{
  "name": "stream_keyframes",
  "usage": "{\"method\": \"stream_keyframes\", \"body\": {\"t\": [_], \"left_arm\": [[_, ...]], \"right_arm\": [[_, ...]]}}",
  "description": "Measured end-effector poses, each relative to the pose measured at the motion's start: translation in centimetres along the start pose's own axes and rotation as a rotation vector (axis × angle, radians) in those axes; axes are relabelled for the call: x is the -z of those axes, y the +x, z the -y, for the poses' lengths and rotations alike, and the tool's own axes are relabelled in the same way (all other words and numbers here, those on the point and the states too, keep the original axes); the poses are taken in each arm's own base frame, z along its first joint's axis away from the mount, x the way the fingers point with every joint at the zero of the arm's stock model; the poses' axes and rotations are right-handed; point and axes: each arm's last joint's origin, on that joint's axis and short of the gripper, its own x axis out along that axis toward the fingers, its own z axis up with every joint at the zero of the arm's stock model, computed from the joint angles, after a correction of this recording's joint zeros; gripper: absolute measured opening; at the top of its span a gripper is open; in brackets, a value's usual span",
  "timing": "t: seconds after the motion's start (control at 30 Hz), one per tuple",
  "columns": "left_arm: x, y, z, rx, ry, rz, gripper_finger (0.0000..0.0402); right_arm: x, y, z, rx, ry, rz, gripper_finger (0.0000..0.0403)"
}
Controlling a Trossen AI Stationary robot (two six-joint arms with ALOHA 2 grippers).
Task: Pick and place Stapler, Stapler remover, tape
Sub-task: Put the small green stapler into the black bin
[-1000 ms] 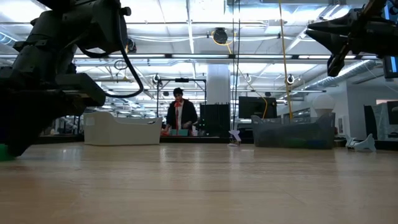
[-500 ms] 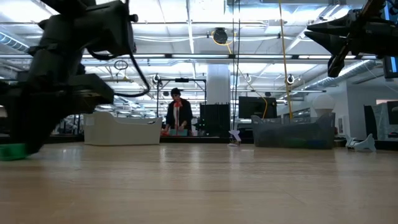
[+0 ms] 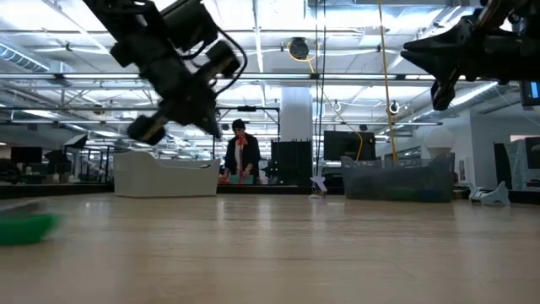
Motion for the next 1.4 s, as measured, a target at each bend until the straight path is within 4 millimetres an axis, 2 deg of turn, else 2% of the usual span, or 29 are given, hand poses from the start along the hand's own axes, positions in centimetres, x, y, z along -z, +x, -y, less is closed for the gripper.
{"method": "stream_keyframes", "body": {"t": [0.1, 0.3, 0.43, 0.53, 0.67, 0.87, 1.1, 1.4], "left_arm": [[-1.1, -0.4, 0.6, 0.083, 0.006, 0.04, 0.0006], [-2.1, -0.8, 0.4, 0.088, 0.073, 0.071, 0.0002], [-2.1, -1.7, 0.8, 0.118, 0.148, 0.088, 0.0009], [-1.3, -2.7, 1.3, 0.156, 0.258, 0.049, 0.0009], [1.3, -4.0, 2.4, 0.236, 0.459, -0.033, 0.0002], [7.0, -4.3, 4.5, 0.273, 0.71, -0.067, 0.0002], [12.3, -4.0, 4.3, 0.007, 0.985, -0.142, 0.0002], [17.5, -1.7, 4.8, -0.012, 1.423, -0.298, 0.0001]], "right_arm": [[0.4, 0.7, 0.2, 0.013, -0.002, -0.02, 0.0043], [1.2, 1.5, 0.6, 0.045, -0.006, -0.072, 0.0043], [1.2, 1.7, 0.6, 0.041, -0.006, -0.066, 0.0043], [1.2, 1.7, 0.6, 0.04, -0.002, -0.063, 0.0043], [1.3, 1.7, 0.6, 0.044, -0.003, -0.069, 0.0043], [1.4, 1.7, 0.7, 0.051, -0.004, -0.082, 0.0043], [1.6, 1.8, 0.8, 0.06, -0.005, -0.095, 0.0043], [1.8, 1.8, 0.9, 0.069, 0.038, -0.109, 0.0043]]}}
